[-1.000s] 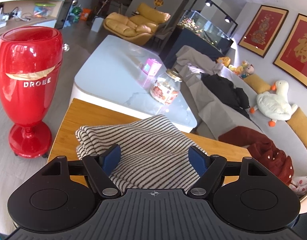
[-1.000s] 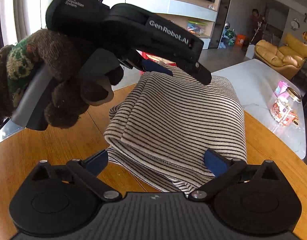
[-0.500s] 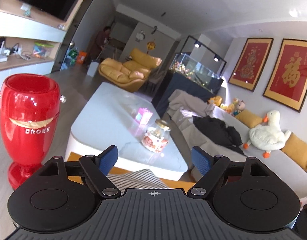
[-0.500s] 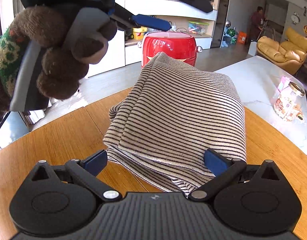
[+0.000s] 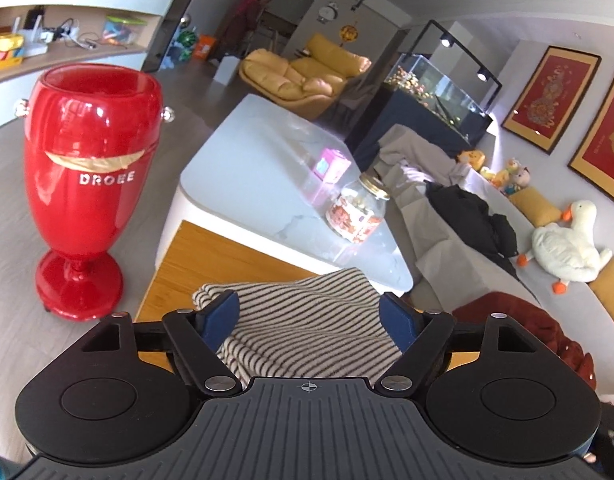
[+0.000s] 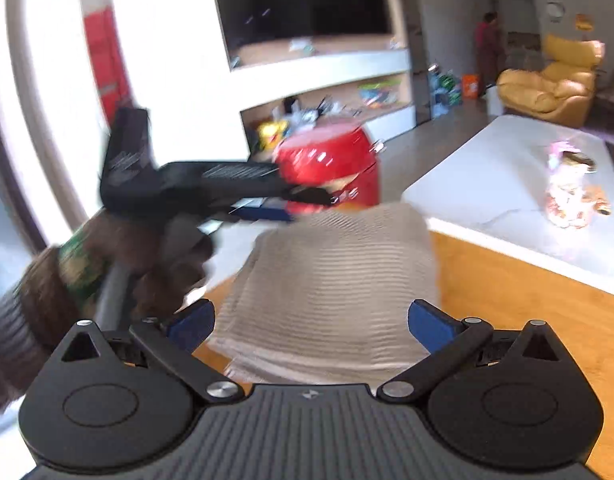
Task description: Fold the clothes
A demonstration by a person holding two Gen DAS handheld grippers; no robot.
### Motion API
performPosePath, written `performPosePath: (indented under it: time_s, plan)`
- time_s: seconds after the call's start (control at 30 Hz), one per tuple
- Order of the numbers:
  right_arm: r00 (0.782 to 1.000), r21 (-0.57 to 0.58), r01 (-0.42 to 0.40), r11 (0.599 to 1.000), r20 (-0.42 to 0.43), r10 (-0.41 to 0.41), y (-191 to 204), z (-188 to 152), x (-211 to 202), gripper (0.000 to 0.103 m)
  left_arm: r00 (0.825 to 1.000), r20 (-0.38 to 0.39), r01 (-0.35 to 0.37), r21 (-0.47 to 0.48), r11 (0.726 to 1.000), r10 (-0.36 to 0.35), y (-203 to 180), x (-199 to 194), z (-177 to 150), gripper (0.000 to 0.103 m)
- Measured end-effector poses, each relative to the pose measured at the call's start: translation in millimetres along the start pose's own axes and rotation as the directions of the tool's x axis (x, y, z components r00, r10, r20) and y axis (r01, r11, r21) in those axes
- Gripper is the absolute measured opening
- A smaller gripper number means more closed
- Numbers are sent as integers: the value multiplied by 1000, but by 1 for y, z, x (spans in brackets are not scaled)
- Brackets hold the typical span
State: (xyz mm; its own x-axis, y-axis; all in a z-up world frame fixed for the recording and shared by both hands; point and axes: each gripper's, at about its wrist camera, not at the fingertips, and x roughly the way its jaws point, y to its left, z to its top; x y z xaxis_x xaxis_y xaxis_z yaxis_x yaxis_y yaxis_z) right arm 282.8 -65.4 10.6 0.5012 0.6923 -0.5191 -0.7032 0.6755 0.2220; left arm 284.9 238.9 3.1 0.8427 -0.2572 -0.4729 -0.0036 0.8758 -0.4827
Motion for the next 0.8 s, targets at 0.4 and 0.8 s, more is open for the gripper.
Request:
performPosePath:
  time_s: [0.4, 0.8]
  plan:
    - [988, 457, -77, 886, -84, 129, -76, -34, 36, 69, 986, -156, 64, 2, 998, -63, -28, -35, -78, 72]
    - [997, -12, 77, 997, 18, -76, -6, -21, -12, 72, 994, -107, -8, 3, 1000, 8, -27, -59, -80, 83]
